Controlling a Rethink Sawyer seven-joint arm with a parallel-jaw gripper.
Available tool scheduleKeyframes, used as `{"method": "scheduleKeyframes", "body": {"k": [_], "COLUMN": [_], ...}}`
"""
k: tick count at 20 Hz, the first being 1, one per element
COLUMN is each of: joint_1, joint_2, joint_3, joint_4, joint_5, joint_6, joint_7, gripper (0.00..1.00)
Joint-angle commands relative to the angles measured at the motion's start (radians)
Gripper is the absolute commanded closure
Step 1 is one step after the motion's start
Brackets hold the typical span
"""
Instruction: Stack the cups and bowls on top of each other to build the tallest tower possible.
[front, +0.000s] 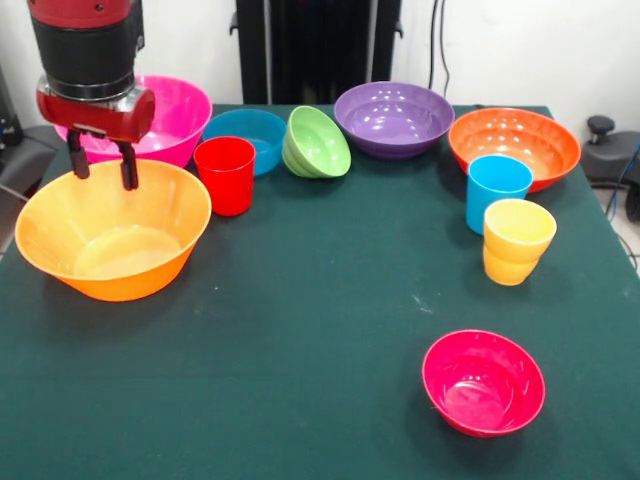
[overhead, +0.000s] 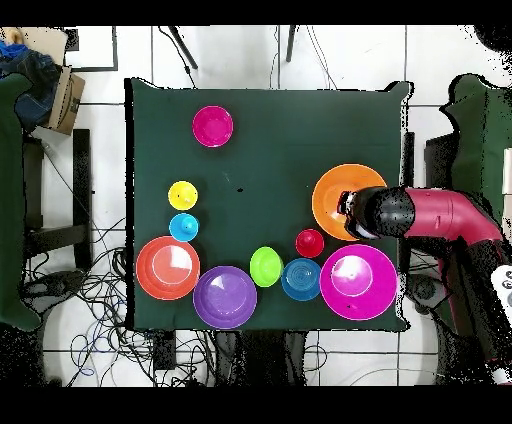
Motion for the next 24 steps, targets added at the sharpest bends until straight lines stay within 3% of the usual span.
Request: {"method": "scheduleKeyframes", "body": {"k": [1,24], "joint_1": [-0.054,-0.045], "joint_2": [0.001,0.017], "joint_3": [0.071,0.072], "joint_4": [0.033,0.031], "joint_5": [0.017,-0.035], "joint_6": [0.099,0.074], "joint_7": [-0.336,-0.305], "gripper": [0.0,0.0]}}
